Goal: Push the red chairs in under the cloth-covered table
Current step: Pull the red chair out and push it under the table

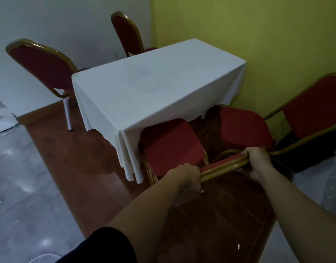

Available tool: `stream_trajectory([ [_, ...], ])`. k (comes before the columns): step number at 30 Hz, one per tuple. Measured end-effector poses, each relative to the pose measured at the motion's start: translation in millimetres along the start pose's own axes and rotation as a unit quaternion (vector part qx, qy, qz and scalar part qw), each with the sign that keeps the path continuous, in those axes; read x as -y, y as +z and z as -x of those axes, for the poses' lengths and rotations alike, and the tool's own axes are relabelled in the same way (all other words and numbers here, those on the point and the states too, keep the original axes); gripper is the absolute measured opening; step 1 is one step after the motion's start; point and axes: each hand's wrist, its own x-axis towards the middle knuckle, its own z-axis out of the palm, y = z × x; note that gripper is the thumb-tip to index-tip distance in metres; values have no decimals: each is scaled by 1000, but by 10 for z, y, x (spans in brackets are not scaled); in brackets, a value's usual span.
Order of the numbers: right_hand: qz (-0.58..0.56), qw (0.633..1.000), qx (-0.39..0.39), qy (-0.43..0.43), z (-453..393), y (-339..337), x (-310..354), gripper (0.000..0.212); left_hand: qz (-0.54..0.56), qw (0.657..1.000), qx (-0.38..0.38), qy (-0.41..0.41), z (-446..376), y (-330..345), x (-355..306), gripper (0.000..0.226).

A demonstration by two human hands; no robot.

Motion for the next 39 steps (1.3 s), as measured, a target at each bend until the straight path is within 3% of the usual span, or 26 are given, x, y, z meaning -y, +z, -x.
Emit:
stream_trajectory([
  [4, 20, 999, -36, -25, -141, 59, 98, 77, 5, 1000, 5, -10, -119, -38, -49, 47],
  [11, 53, 998, 19, -42, -466, 13, 429, 80, 21, 998, -32, -56, -291, -128, -400, 38],
  [24, 97, 988, 106, -50, -1182, -275, 1112, 65, 55, 989, -57, -126, -883, -254, -1167, 37],
  [28, 113, 983, 130, -56, -1372, -244, 1291, 56, 61, 987, -52, -141, -1105, -330, -1210, 40],
  [33, 124, 977, 168, -50, -1510, -162, 1402, 65, 42, 986, -61, -152, -1248, -419, -1176, 44],
  [39, 119, 976, 177, -34, -1601, 10, 1476, 57, 45, 982, -68, -169, -1296, -518, -1094, 51],
])
